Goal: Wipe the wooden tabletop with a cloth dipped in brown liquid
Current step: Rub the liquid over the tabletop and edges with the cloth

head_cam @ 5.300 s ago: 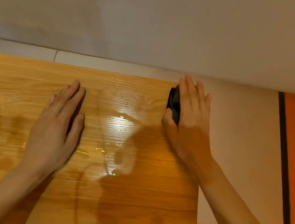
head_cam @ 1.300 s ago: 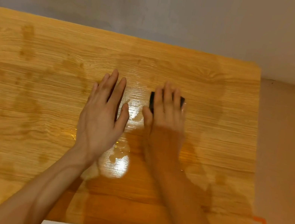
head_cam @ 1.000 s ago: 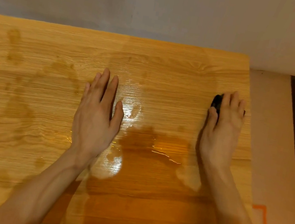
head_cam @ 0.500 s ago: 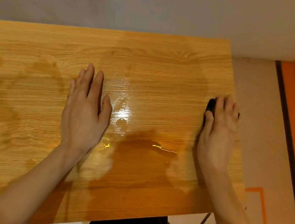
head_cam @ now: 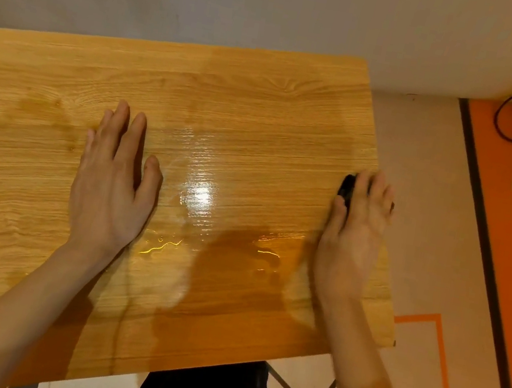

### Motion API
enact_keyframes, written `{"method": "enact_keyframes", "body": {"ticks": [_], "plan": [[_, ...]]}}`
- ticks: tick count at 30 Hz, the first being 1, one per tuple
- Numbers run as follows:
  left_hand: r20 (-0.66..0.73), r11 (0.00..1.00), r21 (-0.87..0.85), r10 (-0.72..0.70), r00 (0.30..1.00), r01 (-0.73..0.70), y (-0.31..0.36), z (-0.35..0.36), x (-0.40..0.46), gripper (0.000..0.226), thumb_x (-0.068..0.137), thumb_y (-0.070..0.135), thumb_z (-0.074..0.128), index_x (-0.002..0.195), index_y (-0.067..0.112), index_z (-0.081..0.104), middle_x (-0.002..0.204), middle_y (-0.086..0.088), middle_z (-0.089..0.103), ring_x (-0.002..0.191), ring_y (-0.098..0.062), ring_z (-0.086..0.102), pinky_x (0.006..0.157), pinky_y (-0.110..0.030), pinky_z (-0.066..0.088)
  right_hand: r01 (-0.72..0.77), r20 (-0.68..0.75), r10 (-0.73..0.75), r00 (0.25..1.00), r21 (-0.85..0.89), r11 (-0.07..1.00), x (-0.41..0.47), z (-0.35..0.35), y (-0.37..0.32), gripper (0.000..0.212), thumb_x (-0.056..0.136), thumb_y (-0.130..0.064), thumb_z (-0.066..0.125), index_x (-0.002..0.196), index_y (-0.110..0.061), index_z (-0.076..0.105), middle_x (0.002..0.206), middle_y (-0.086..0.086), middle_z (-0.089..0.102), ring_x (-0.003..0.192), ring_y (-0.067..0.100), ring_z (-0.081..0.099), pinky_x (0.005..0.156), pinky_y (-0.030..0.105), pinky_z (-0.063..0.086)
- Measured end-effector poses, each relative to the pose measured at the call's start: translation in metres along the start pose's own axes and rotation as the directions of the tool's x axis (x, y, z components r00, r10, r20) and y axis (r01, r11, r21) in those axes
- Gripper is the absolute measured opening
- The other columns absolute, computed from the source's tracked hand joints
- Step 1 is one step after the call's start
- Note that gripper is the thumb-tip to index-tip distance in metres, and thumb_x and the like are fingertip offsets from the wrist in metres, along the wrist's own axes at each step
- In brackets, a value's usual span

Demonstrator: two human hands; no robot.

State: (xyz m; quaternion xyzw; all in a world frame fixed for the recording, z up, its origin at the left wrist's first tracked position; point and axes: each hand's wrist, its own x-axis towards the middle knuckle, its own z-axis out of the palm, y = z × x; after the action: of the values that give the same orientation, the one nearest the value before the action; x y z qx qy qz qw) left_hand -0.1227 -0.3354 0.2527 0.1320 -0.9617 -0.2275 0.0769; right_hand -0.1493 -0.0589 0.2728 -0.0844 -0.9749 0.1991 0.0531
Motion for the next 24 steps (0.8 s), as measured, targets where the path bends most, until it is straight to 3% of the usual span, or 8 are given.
{"method": "enact_keyframes", "body": {"ticks": [2, 5, 7, 9, 13, 16, 20, 24], "plan": [[-0.001, 1.000, 0.005, -0.001, 1.000, 0.001, 0.000, 0.000, 0.001, 0.059, 0.104, 0.036, 0.033, 0.156, 0.009, 0.034, 0.167, -0.009, 0.022, 0.156, -0.025, 0.014, 0.127, -0.035, 0.005, 0.133, 0.049, -0.128, 0.991, -0.105, 0.986, -0.024, 0.013, -0.037, 0.058, 0.103, -0.034, 0.006, 0.150, -0.004, 0.022, 0.158, 0.020, 0.017, 0.147, 0.038, 0.014, 0.120, 0.057, 0.013], [0.019, 1.000, 0.002, 0.006, 1.000, -0.006, -0.002, -0.002, 0.002, 0.058, 0.105, 0.036, 0.035, 0.156, 0.009, 0.034, 0.167, -0.010, 0.022, 0.156, -0.025, 0.014, 0.127, -0.036, 0.006, 0.482, 0.262, -0.451, 0.853, -0.062, 0.874, -0.061, 0.033, -0.073, 0.060, 0.098, -0.032, 0.029, 0.154, -0.013, 0.016, 0.162, 0.011, 0.008, 0.149, 0.031, 0.002, 0.121, 0.049, 0.001], [0.046, 1.000, -0.017, 0.021, 0.999, -0.021, -0.002, -0.007, -0.001, 0.057, 0.105, 0.035, 0.036, 0.155, 0.008, 0.034, 0.167, -0.011, 0.023, 0.156, -0.026, 0.016, 0.127, -0.037, 0.006, 0.630, 0.306, -0.598, 0.741, -0.006, 0.777, -0.052, 0.030, -0.058, 0.060, 0.097, -0.026, 0.044, 0.153, -0.015, 0.023, 0.161, 0.008, 0.015, 0.149, 0.027, 0.010, 0.121, 0.047, 0.011], [0.091, 0.998, -0.031, 0.053, 0.994, -0.050, 0.002, -0.014, -0.010, 0.057, 0.105, 0.035, 0.037, 0.156, 0.007, 0.034, 0.166, -0.010, 0.024, 0.156, -0.023, 0.017, 0.128, -0.038, 0.006, 0.635, 0.303, -0.606, 0.736, 0.000, 0.772, -0.030, 0.018, -0.025, 0.059, 0.097, -0.018, 0.051, 0.151, -0.012, 0.028, 0.160, 0.010, 0.022, 0.148, 0.028, 0.016, 0.121, 0.049, 0.019], [0.155, 0.996, -0.073, 0.064, 0.986, -0.054, 0.011, -0.028, -0.059, 0.059, 0.105, 0.035, 0.037, 0.157, 0.008, 0.031, 0.167, -0.003, 0.024, 0.156, -0.014, 0.015, 0.129, -0.039, 0.008, 0.219, 0.250, -0.254, 0.934, 0.161, 0.962, 0.012, -0.006, 0.002, 0.049, 0.104, -0.019, 0.039, 0.152, -0.013, 0.028, 0.161, 0.007, 0.019, 0.149, 0.023, 0.007, 0.122, 0.048, 0.010], [0.140, 0.995, -0.097, 0.036, 0.990, -0.022, 0.016, -0.023, -0.090, 0.058, 0.105, 0.031, 0.039, 0.158, 0.009, 0.029, 0.168, -0.003, 0.021, 0.156, -0.013, 0.014, 0.128, -0.033, 0.005, 0.177, 0.209, -0.210, 0.955, 0.164, 0.970, 0.008, 0.010, -0.031, 0.048, 0.105, -0.022, 0.037, 0.151, -0.013, 0.029, 0.161, 0.006, 0.019, 0.150, 0.024, 0.006, 0.123, 0.044, 0.002], [0.097, 0.997, -0.072, -0.018, 0.995, 0.025, 0.019, -0.012, -0.096, 0.059, 0.104, 0.029, 0.039, 0.158, 0.008, 0.029, 0.168, -0.003, 0.019, 0.157, -0.012, 0.011, 0.128, -0.030, 0.003, 0.422, 0.203, -0.432, 0.879, 0.094, 0.902, -0.054, 0.022, -0.045, 0.051, 0.100, -0.027, 0.037, 0.149, -0.011, 0.034, 0.158, 0.010, 0.028, 0.148, 0.028, 0.017, 0.120, 0.050, 0.015], [0.081, 1.000, -0.031, 0.007, 0.997, -0.004, 0.019, -0.007, -0.098, 0.059, 0.105, 0.026, 0.038, 0.158, 0.005, 0.027, 0.169, -0.006, 0.018, 0.157, -0.016, 0.011, 0.128, -0.036, 0.006, 0.649, 0.341, -0.647, 0.682, 0.126, 0.750, -0.134, 0.007, -0.021, 0.060, 0.094, -0.027, 0.047, 0.150, -0.014, 0.028, 0.160, 0.007, 0.022, 0.149, 0.027, 0.013, 0.115, 0.053, 0.026]]}}
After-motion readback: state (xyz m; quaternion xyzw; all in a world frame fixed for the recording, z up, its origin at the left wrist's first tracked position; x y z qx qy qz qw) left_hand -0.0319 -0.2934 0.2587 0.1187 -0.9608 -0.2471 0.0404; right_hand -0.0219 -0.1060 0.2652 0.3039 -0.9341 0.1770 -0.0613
